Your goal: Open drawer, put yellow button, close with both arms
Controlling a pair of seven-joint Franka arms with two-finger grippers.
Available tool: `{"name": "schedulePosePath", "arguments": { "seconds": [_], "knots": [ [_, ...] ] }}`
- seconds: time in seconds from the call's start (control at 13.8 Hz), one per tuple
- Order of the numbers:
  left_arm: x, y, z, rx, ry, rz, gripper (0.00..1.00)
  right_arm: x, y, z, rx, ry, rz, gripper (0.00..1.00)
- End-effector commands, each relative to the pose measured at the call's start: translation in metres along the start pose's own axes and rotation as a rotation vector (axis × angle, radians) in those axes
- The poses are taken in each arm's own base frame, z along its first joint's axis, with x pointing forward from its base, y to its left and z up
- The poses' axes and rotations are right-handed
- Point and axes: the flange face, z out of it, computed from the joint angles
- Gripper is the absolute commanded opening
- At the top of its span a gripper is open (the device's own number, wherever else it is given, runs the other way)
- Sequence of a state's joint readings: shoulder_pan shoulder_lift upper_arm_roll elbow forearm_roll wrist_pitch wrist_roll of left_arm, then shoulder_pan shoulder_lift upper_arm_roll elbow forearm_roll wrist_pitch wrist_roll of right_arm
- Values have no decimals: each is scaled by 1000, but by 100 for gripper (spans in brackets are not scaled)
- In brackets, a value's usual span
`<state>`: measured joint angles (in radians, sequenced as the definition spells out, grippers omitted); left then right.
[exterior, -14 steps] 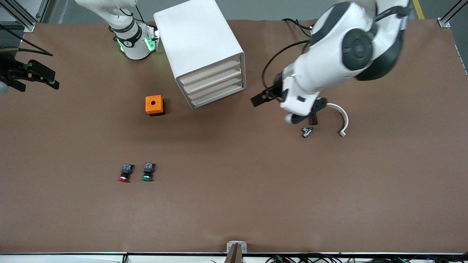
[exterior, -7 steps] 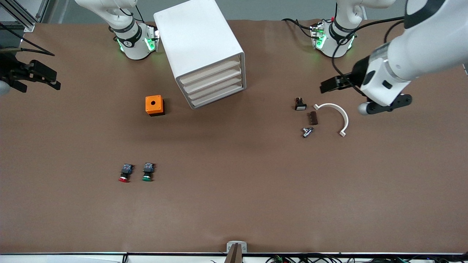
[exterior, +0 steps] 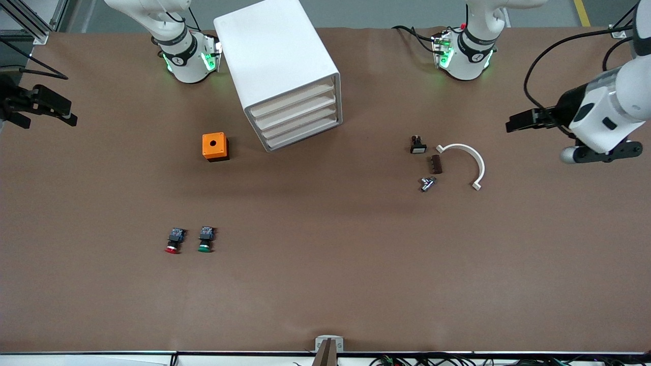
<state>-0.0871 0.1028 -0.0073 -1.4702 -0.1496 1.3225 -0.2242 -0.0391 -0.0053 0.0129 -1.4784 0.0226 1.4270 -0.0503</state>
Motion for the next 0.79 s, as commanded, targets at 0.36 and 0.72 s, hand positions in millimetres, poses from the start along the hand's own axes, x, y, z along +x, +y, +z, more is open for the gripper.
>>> {"name": "schedulePosePath", "arguments": {
  "seconds": [0.36,0.72],
  "knots": [
    [-61,-44,8,26,202,54,99,-7,9,-2,9,9,18,100],
    [-77,-48,-12,59,252,63,99,-8,9,-2,9,10,17,100]
  ]
}}
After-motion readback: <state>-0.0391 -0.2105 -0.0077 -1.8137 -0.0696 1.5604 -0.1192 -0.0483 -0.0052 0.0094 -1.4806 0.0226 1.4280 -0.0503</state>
